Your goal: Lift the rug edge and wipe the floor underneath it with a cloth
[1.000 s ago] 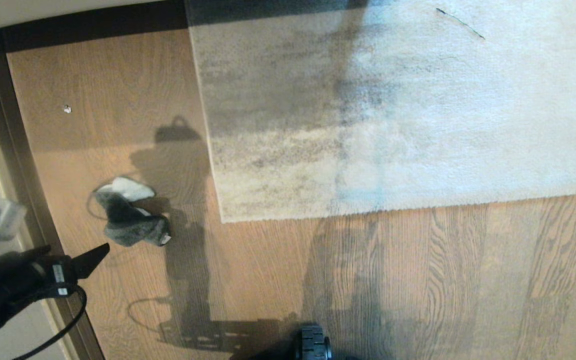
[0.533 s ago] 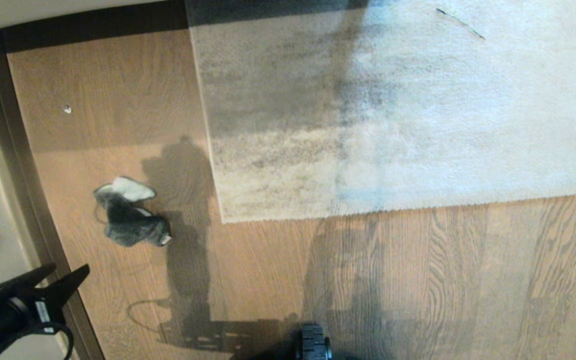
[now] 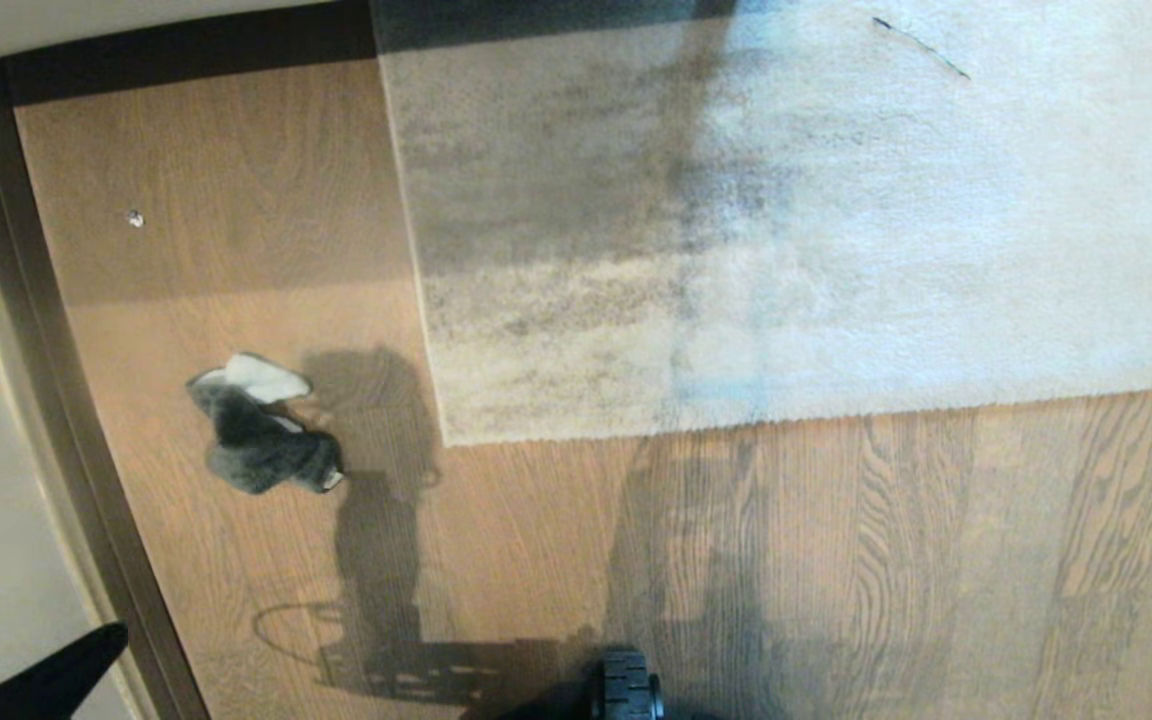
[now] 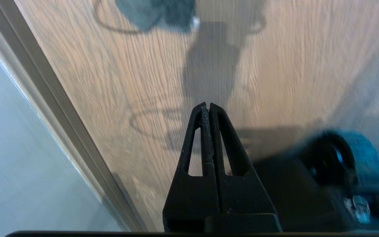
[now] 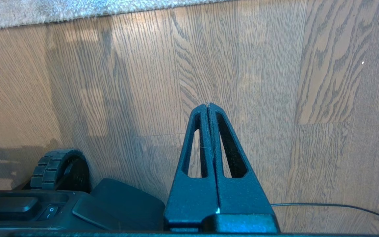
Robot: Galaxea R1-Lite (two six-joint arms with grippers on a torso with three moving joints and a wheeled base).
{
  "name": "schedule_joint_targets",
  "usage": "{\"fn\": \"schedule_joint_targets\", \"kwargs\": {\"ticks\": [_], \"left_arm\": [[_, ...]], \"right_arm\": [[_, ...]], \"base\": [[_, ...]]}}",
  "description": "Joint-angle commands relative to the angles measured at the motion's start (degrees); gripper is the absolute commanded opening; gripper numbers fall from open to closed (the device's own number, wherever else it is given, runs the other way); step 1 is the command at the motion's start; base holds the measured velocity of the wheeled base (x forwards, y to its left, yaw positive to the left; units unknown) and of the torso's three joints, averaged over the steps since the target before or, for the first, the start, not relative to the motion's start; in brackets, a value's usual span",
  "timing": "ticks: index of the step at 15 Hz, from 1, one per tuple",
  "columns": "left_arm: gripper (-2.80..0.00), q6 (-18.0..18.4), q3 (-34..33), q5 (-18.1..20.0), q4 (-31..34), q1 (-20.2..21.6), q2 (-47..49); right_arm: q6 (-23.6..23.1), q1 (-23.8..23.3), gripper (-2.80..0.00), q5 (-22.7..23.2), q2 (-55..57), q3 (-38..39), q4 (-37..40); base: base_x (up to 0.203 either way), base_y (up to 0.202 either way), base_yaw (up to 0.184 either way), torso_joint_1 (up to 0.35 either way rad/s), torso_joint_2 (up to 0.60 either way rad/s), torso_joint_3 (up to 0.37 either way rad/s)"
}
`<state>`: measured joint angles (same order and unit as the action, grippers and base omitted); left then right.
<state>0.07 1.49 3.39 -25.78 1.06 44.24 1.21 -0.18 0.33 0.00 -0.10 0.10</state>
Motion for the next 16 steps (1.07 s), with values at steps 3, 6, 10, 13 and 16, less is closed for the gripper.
{"fn": "schedule_joint_targets", "kwargs": {"ticks": [3, 6, 10, 13, 16], "left_arm": [[-2.8, -0.08, -1.41, 0.02, 8.95, -2.16, -15.65], [-2.8, 0.13, -1.48, -0.1, 17.36, -2.74, -25.12], [-2.8, 1.47, -1.49, -1.79, 25.19, -1.99, -35.39], [-2.8, 0.22, -1.46, -2.11, 25.71, -1.61, -41.34], [-2.8, -1.83, -1.49, -2.95, 25.69, -1.5, -44.24]], "right_arm": [[0.02, 0.01, -2.8, 0.02, 0.09, 0.01, -0.01], [0.02, 0.01, -2.8, 0.02, 0.0, 0.01, -0.01], [0.02, 0.01, -2.8, 0.02, 0.09, 0.01, -0.01], [0.02, 0.01, -2.8, 0.02, 0.0, 0.01, -0.01], [0.03, 0.01, -2.8, 0.02, 0.09, 0.01, -0.01]], "base": [[0.0, 0.0, 0.0, 0.0, 0.0, 0.0], [0.0, 0.0, 0.0, 0.0, 0.0, 0.0], [0.0, 0.0, 0.0, 0.0, 0.0, 0.0], [0.0, 0.0, 0.0, 0.0, 0.0, 0.0], [0.0, 0.0, 0.0, 0.0, 0.0, 0.0]]}}
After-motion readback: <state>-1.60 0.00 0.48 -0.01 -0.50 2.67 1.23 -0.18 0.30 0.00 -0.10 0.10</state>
